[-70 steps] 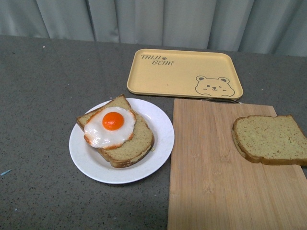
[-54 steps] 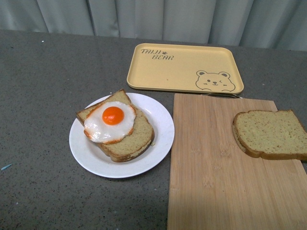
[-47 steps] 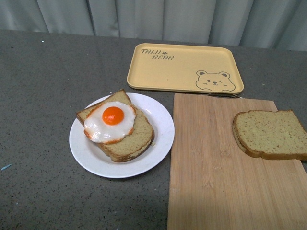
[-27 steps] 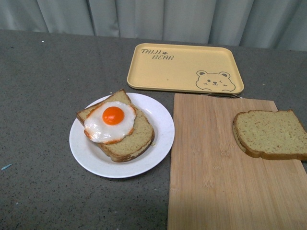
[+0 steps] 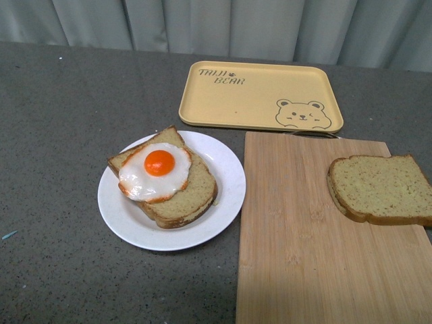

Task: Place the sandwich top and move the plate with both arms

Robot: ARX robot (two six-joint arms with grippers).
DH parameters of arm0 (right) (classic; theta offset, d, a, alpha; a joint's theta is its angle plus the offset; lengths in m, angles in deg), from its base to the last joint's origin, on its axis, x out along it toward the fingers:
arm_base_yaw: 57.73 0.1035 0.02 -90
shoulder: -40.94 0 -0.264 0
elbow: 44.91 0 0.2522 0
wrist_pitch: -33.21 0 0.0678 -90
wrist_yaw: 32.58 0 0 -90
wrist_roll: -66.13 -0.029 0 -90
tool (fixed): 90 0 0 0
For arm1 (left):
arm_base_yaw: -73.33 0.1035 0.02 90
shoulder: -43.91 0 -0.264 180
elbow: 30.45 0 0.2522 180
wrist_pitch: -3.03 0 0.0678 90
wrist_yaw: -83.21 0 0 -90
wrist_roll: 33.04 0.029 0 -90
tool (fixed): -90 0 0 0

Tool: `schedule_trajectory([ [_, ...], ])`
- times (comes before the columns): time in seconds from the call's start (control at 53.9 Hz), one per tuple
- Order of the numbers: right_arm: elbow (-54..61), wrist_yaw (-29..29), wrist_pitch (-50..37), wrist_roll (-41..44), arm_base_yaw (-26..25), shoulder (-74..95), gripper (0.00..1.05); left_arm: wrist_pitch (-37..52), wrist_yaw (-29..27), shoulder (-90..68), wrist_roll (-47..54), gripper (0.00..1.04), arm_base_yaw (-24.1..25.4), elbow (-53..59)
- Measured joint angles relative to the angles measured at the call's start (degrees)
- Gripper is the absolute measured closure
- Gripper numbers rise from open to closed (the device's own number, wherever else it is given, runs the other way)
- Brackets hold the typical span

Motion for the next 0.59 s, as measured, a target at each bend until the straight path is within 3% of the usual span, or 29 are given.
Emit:
schedule_trajectory([
  [0.593,0.0,0.0,0.0,0.0,0.0,0.0,0.09,0.0,0.0,0.0,0.0,0.07,0.0,0.0],
])
